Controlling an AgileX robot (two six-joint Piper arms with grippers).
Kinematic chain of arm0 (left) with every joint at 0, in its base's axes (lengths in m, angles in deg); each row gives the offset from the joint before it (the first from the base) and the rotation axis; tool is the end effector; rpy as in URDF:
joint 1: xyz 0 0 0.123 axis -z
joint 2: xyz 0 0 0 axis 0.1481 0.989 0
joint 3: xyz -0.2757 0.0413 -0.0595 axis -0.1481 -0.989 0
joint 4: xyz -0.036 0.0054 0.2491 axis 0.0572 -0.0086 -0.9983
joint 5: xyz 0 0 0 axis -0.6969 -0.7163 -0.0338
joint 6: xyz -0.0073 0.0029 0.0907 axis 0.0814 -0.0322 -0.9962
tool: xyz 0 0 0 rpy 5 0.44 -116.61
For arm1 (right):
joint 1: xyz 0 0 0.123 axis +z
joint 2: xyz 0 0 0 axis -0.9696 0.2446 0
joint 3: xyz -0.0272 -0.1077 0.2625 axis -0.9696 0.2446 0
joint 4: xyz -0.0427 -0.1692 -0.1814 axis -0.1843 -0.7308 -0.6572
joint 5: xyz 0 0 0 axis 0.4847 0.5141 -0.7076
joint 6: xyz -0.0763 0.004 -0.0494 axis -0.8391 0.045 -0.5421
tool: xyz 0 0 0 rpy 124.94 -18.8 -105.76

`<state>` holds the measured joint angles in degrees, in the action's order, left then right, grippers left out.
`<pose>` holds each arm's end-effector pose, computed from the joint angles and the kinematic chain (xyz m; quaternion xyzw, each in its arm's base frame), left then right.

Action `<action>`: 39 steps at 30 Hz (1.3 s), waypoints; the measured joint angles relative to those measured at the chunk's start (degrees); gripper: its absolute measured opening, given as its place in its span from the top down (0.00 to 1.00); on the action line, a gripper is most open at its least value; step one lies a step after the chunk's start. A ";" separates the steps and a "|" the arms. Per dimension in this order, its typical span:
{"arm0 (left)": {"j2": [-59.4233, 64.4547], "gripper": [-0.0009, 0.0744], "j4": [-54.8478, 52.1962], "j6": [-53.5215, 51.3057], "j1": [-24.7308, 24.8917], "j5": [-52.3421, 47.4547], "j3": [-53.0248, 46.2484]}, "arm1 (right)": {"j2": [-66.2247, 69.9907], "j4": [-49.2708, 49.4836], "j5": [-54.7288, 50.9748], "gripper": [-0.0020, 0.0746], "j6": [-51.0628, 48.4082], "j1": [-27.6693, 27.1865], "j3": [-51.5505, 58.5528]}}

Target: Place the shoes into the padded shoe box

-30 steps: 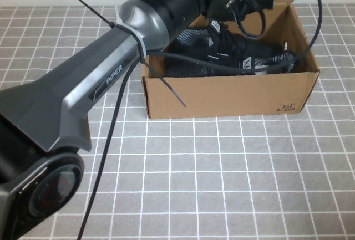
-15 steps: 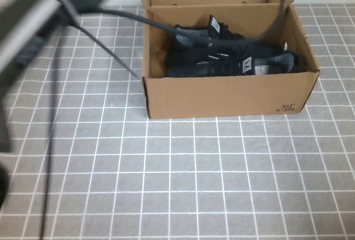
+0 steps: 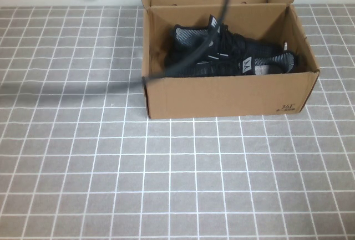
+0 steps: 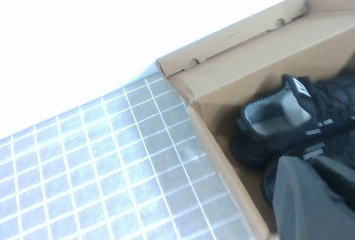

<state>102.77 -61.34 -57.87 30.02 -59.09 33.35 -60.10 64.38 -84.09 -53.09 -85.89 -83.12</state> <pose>0.2530 -0.1591 0.4866 0.1958 0.8355 -0.0091 0.5133 0.0504 -0.0123 0.1698 0.0609 0.8079 -0.0812 0.5805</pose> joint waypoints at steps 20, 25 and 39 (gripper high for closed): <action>-49.88 0.98 17.73 1.47 0.00 8.19 -47.80 | 0.00 0.00 0.00 0.98 0.00 0.00 0.00; -56.74 0.98 26.26 1.47 0.00 12.54 -56.43 | 0.00 0.00 0.00 0.98 0.00 0.00 0.00; -58.56 0.98 27.25 1.59 0.00 13.40 -62.19 | 0.00 0.00 0.00 0.98 0.00 0.00 0.00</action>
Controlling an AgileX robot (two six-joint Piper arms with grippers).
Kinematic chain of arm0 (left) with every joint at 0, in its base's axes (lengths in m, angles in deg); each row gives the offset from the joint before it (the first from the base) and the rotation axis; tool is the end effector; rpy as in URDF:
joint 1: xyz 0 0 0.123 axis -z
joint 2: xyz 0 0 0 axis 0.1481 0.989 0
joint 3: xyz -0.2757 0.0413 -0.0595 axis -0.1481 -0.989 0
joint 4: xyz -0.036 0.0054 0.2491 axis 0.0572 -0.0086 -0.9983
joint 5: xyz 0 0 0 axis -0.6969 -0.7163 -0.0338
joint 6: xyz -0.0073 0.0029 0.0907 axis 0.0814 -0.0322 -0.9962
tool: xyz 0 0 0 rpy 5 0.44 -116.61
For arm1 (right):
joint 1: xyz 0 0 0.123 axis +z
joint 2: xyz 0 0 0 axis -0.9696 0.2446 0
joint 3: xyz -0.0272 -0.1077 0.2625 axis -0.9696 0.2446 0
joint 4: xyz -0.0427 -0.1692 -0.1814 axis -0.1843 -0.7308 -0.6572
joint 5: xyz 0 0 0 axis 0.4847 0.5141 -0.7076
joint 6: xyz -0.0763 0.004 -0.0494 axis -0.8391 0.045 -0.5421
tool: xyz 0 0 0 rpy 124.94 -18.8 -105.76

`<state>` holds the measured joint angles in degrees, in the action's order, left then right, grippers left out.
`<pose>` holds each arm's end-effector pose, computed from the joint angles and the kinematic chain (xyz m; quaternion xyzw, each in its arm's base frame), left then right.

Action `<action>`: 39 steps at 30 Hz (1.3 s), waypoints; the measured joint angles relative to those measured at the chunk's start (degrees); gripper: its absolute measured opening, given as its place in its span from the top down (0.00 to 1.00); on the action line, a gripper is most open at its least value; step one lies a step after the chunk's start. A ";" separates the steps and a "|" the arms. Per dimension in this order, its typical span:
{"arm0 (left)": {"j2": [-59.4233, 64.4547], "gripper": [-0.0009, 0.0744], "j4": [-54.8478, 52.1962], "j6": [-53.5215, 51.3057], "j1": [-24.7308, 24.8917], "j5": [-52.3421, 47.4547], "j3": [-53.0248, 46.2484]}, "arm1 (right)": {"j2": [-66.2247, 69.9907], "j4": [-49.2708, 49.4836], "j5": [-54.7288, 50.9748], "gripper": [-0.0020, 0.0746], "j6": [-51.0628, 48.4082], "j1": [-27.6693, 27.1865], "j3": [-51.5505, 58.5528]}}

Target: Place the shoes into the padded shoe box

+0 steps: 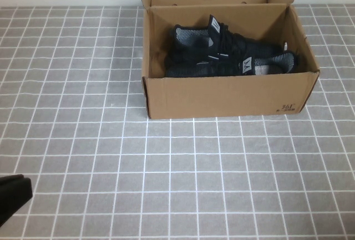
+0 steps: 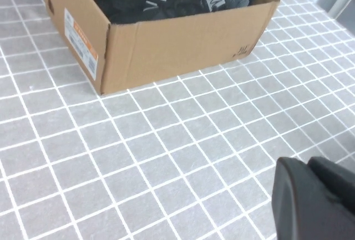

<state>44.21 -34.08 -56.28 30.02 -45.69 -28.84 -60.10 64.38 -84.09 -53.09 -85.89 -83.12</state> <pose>0.0535 -0.0449 0.3458 0.1598 0.8207 -0.2640 0.4808 0.0504 -0.0123 0.1698 0.0609 0.8079 -0.0812 0.5805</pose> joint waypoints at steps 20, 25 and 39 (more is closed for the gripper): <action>-16.47 0.98 -17.26 3.95 -2.12 11.74 -17.23 | 0.00 0.00 0.00 0.98 0.00 0.00 0.00; -24.31 0.98 -13.66 4.32 -10.96 13.93 -26.19 | 0.00 0.00 0.00 0.98 0.00 0.00 0.00; -25.05 0.99 -6.60 2.89 -21.28 30.01 -37.69 | 0.00 0.00 0.00 0.98 0.00 0.00 0.00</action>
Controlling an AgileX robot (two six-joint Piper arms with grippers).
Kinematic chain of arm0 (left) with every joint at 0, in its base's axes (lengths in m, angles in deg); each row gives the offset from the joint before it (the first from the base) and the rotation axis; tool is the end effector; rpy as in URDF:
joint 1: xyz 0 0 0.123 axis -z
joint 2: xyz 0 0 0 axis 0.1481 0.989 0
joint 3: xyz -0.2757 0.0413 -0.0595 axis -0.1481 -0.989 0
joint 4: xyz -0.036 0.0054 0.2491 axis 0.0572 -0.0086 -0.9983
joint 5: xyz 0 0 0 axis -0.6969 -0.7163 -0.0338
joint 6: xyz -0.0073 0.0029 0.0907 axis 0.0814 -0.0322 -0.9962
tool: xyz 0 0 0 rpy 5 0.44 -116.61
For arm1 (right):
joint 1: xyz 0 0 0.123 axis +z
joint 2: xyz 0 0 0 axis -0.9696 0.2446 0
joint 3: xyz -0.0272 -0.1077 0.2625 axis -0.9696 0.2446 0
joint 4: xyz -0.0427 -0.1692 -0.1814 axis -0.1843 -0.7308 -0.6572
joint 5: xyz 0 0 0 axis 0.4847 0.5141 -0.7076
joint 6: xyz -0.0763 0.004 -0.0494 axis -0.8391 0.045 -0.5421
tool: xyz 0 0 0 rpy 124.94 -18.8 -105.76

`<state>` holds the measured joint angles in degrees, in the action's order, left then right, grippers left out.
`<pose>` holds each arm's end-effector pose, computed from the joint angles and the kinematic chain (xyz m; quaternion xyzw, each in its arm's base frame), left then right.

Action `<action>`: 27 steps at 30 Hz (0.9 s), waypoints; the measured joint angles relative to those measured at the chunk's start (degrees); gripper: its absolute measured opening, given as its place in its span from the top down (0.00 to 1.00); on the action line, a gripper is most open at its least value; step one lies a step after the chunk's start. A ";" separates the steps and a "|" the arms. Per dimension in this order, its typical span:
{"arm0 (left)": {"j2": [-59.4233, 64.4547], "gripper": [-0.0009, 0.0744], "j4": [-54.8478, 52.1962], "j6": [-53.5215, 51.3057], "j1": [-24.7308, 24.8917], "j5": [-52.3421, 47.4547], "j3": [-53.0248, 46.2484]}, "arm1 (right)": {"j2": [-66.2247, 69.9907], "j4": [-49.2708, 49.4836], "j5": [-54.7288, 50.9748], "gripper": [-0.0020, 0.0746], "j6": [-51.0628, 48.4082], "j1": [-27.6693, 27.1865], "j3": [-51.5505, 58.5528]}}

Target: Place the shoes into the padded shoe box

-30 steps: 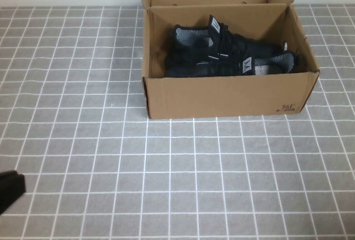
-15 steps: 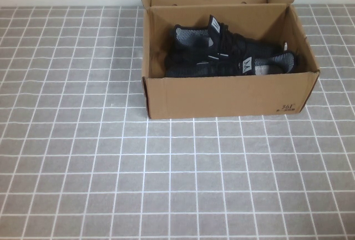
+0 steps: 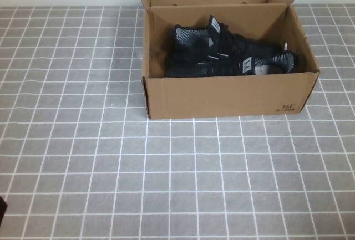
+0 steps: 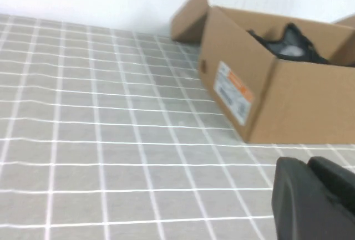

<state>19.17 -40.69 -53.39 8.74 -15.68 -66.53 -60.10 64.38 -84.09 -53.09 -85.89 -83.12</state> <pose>0.0515 -0.0140 0.2036 0.0134 0.7434 -0.1736 0.6457 0.0504 -0.0123 0.1698 0.0609 0.8079 -0.0812 0.5805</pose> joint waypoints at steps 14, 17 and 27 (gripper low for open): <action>0.00 0.99 -0.86 -4.10 -11.30 -3.39 -3.45 | 0.00 0.00 0.00 0.98 0.00 0.00 0.00; 0.00 0.99 -1.07 -4.78 -11.84 -7.03 -3.45 | 0.00 0.00 0.00 0.98 0.00 0.00 0.00; 0.00 0.99 -1.07 -5.13 -11.94 -8.14 -3.54 | 0.00 0.00 0.00 0.98 0.00 0.00 0.00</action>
